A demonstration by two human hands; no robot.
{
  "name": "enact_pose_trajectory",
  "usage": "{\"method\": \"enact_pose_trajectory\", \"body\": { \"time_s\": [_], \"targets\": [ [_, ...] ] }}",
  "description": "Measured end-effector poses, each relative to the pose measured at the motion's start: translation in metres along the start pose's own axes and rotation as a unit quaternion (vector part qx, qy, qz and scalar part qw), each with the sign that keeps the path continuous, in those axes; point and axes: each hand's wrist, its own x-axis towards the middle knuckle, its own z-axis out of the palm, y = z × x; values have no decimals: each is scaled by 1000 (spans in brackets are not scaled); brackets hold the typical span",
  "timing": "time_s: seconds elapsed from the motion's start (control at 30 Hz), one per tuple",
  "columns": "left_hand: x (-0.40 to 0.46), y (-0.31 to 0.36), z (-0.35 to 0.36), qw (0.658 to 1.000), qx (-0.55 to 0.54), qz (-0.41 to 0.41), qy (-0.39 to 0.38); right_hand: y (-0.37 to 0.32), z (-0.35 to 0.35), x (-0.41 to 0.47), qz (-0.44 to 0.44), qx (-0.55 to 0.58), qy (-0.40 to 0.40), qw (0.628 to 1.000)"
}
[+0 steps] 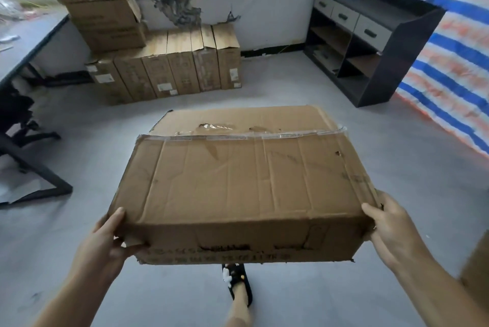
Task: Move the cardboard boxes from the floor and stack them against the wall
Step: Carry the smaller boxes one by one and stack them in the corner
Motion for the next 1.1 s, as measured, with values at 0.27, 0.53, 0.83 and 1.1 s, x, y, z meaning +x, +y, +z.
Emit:
{"method": "enact_pose_trajectory", "body": {
  "time_s": [0.27, 0.53, 0.83, 1.1],
  "targets": [
    [148, 82, 102, 1000, -18, 5, -5, -62, 112, 150, -2, 8, 15, 1000],
    [270, 166, 172, 999, -17, 29, 17, -118, 225, 281, 2, -3, 4, 1000],
    [438, 243, 267, 995, -52, 44, 67, -163, 376, 481, 10, -23, -49, 998],
    [582, 326, 332, 988, -77, 34, 132, -231, 526, 637, 9, -66, -110, 992]
  ]
}}
